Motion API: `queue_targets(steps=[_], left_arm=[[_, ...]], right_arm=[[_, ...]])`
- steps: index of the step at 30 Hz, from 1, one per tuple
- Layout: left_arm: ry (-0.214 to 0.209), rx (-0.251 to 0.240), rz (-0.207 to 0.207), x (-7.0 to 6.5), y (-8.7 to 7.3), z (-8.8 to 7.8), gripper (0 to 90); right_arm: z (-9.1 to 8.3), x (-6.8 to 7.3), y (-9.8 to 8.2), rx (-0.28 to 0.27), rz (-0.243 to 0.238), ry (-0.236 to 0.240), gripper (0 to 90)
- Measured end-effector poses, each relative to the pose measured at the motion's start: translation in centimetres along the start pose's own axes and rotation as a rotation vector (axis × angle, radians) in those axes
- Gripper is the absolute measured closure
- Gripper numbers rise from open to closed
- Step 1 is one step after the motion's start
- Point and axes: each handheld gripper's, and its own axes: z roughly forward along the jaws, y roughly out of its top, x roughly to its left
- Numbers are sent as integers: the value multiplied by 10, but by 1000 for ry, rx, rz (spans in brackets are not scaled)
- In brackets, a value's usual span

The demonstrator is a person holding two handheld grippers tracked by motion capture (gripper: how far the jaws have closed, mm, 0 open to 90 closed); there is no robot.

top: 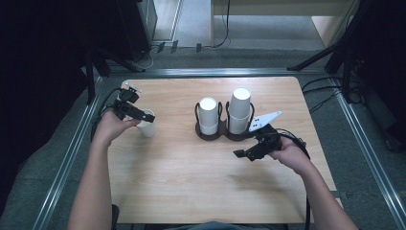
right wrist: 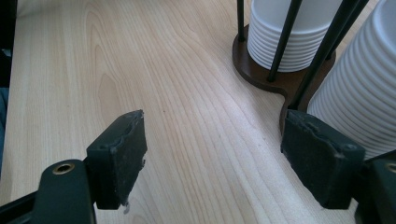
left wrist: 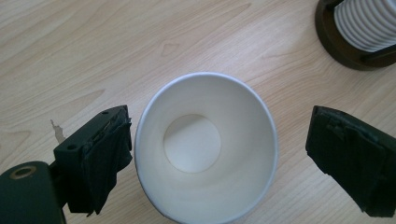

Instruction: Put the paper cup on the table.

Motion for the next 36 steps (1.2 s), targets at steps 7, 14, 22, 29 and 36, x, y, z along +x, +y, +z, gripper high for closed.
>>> queue_targets(steps=[7,14,22,29,36], left_arm=[[16,-35,20,-6,2,-11,72],[13,-71,38,-17,5,-23,72],[-42,-126,51,-29,7,-36,77],[-56,-136,83,-44,11,-36,77],[-82,-139,112,-58,13,-27,77]], right_arm=[[0,0,-1,4,3,-2,229],[-3,0,-2,0,-2,-8,229],[-4,0,-2,-4,3,-9,229],[-5,-1,-2,-6,6,-11,229],[-6,-2,-3,-12,3,-16,229]])
